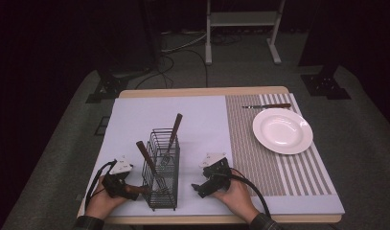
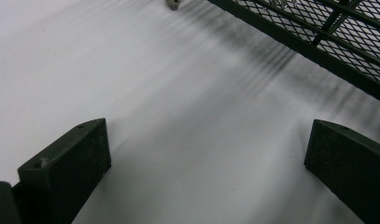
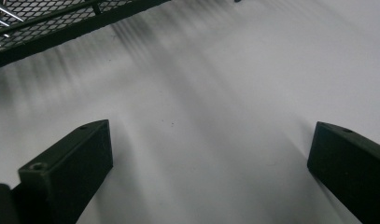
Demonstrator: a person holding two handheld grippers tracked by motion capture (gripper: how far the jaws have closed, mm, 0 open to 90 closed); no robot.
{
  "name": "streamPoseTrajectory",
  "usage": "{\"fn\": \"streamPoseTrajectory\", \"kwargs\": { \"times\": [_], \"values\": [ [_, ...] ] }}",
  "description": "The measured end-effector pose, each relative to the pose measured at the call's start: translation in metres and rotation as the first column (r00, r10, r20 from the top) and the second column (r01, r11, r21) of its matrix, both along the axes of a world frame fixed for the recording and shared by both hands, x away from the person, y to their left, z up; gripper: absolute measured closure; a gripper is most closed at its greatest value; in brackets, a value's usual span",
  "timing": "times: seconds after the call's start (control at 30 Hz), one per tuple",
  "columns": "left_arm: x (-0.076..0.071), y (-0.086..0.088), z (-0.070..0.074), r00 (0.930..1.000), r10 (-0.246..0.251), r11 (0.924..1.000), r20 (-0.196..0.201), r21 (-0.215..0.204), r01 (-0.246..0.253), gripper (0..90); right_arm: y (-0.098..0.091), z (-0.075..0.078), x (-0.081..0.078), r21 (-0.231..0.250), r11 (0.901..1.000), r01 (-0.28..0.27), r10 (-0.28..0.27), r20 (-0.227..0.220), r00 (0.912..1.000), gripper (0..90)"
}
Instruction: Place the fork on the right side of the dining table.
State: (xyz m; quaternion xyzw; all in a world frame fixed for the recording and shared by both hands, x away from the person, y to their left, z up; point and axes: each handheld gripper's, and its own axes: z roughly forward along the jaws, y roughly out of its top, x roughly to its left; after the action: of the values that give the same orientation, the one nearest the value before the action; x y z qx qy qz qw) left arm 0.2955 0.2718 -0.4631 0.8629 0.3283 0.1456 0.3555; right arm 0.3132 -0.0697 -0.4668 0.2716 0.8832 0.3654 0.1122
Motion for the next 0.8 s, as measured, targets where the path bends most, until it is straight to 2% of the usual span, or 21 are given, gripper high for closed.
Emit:
{"fn": "streamPoseTrajectory", "kwargs": {
  "times": [0.43,0.57,0.7,0.8],
  "values": [
    [0.000,0.000,0.000,1.0000,0.000,1.0000,0.001,-0.001,0.000,0.0,-0.001,0.001,0.001,-0.002,1.0000,-0.004,0.004,-0.007,1.0000,0.0],
    [0.000,0.000,0.000,1.0000,0.000,1.0000,0.001,0.000,0.000,0.0,-0.001,0.005,0.002,0.011,0.9999,-0.003,0.003,-0.016,0.9999,0.0],
    [0.000,0.000,0.000,1.0000,0.000,1.0000,0.000,-0.001,0.000,0.0,-0.003,0.015,0.004,0.041,0.9991,-0.008,0.009,-0.023,0.9997,0.0],
    [0.000,0.000,0.000,1.0000,-0.002,1.0000,0.002,0.003,0.002,0.0,-0.003,0.020,0.005,0.040,0.9991,-0.016,0.017,-0.015,0.9997,0.0]
  ]
}}
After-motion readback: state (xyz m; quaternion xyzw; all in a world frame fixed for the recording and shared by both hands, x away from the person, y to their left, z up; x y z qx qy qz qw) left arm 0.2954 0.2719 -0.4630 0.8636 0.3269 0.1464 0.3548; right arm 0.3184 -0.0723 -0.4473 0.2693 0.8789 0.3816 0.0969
